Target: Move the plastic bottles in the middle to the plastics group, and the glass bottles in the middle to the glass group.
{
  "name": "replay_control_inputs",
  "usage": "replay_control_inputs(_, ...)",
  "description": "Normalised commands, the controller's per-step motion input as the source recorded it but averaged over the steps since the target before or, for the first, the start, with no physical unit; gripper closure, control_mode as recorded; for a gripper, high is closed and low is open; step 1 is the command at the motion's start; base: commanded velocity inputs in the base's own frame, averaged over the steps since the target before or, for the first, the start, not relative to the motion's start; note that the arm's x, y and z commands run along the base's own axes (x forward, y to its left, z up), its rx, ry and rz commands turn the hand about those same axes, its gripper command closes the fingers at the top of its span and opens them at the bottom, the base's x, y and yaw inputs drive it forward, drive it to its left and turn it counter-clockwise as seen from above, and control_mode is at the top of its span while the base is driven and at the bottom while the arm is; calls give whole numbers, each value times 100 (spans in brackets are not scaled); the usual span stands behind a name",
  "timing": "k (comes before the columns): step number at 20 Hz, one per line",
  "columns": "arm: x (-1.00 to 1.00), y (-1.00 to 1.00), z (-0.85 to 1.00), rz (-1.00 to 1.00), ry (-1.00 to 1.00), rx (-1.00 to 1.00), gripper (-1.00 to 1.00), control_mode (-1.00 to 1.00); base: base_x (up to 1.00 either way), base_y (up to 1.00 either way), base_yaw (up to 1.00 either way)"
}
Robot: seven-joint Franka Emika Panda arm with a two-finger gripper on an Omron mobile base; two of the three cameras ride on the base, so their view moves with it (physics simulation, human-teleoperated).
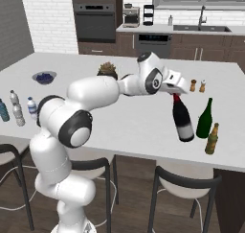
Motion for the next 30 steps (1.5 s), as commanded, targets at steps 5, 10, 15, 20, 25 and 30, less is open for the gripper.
replay_control_inputs(5, 19, -37, -9, 1, -6, 14, 100, -100, 0, 0, 0)
replay_control_inputs(10, 23, -37, -15, 2, 0, 15, 100, -100, 0, 0, 0)
replay_control_inputs(15, 15, -39, -14, 3, -4, 6, 100, -100, 0, 0, 0)
replay_control_inputs(20, -2, -20, -29, 2, -6, 6, 100, -100, 0, 0, 0)
replay_control_inputs(25, 0, -4, -44, 0, -1, 8, 100, -100, 0, 0, 0)
replay_control_inputs(30, 0, -6, -38, 0, -18, 0, 100, -100, 0, 0, 0)
